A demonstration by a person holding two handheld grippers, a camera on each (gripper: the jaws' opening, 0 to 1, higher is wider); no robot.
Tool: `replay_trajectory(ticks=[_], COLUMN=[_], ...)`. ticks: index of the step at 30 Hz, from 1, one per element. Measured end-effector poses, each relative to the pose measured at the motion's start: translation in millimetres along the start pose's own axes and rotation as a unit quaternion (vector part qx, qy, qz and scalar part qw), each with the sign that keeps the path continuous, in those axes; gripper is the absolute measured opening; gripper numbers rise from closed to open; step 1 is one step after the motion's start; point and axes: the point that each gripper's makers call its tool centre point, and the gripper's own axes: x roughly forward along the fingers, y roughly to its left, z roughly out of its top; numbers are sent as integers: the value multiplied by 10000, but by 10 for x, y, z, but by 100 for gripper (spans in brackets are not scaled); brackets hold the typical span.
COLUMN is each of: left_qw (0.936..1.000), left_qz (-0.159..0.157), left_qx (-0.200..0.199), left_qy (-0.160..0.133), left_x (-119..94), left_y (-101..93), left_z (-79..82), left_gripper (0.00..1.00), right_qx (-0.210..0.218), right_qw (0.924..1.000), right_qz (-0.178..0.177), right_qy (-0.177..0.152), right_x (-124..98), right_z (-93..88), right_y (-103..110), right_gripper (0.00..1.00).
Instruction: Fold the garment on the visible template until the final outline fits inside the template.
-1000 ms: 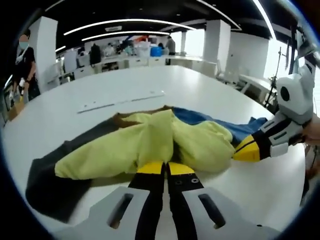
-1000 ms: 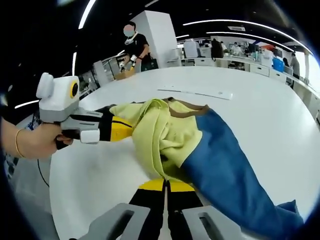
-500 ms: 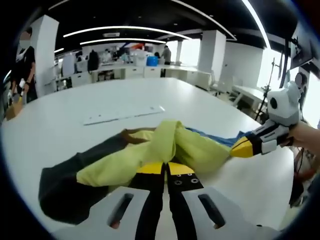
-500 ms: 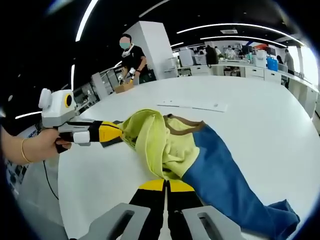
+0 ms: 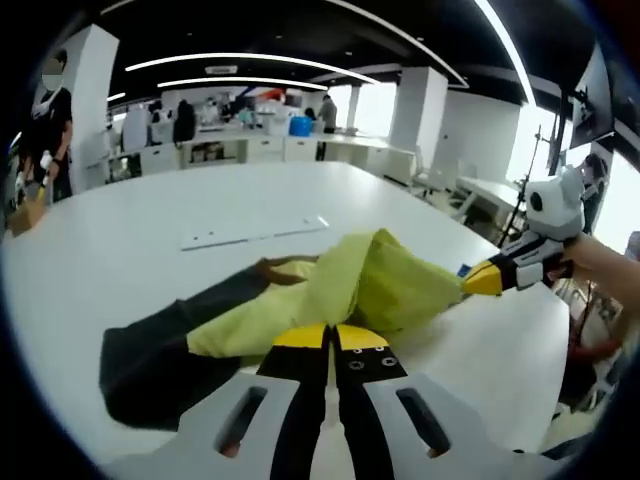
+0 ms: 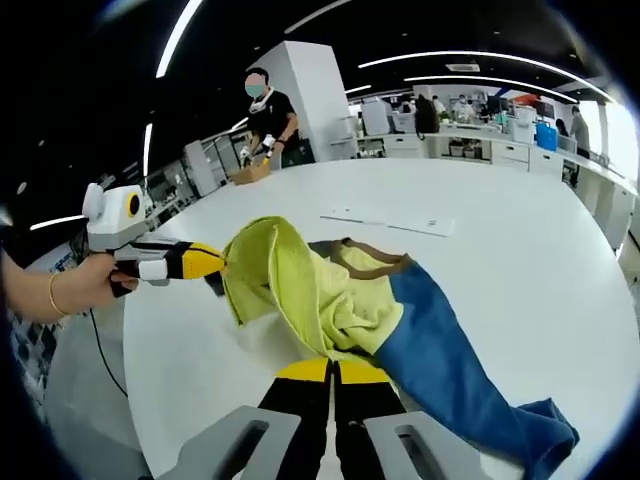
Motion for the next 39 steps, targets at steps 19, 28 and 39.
replay_trajectory(ticks=[19, 28, 39], left_qw=[9995, 9994, 9973], left_qz=[-262, -307, -489], left_qx=[145, 140, 222], left_qy=[17, 124, 506], left_x=[-508, -762, -1023], left_y=[-39, -49, -178], left_z=[-19, -107, -361], left_gripper=[0, 0, 0], right_qx=[-63, -62, -210], right_qw=[10000, 10000, 9997], right_qz=[-23, -24, 22], right_qy=[19, -15, 141], right_x=[-351, -468, -597], right_z=[-73, -136, -297], right_y=[191, 313, 478], right_gripper=[0, 0, 0])
